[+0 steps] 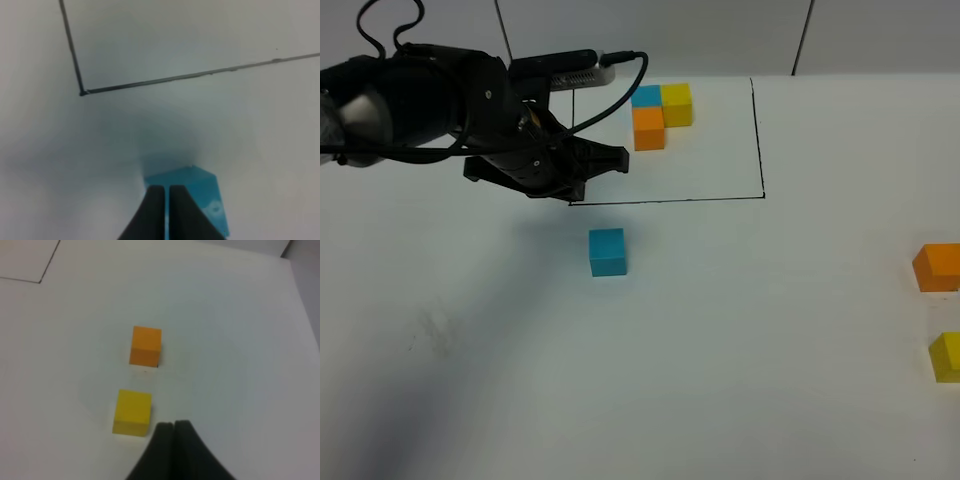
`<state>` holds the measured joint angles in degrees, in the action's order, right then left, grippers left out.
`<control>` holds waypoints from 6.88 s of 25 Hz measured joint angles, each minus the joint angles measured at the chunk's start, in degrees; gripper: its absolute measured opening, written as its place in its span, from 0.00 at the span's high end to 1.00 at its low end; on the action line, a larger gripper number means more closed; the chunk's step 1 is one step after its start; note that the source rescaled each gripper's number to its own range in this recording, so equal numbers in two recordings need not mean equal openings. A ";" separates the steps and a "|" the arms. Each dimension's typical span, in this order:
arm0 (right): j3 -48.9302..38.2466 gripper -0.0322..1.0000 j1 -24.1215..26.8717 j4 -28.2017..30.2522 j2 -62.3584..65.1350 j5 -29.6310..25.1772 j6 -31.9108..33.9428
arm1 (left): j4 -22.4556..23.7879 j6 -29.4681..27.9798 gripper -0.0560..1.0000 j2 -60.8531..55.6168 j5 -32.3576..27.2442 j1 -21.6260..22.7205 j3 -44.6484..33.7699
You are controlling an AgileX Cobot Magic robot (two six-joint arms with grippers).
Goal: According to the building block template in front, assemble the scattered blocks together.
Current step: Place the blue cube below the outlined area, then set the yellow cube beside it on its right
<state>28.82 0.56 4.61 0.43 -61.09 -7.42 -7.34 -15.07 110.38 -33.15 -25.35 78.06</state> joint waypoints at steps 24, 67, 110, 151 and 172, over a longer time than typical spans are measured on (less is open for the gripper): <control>0.00 0.97 0.00 0.00 0.00 0.00 0.00 | 7.34 1.49 0.95 -22.81 -13.64 19.35 -17.58; 0.00 0.97 0.00 0.00 0.00 0.00 0.00 | 9.04 5.36 0.95 -84.64 -27.76 35.11 -48.66; 0.00 0.97 0.00 0.00 0.00 0.00 0.00 | 6.82 14.13 0.95 -108.90 -27.87 25.62 -49.07; 0.00 0.97 0.00 0.00 0.00 0.00 0.00 | 6.79 14.47 0.95 -110.68 -27.92 25.24 -49.07; 0.00 0.97 0.00 0.00 0.00 0.00 0.00 | 6.79 14.47 0.95 -110.68 -27.92 25.24 -49.07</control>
<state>28.82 0.56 4.61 0.43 -61.09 -7.42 -0.56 -0.61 -0.31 -61.07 -0.11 28.99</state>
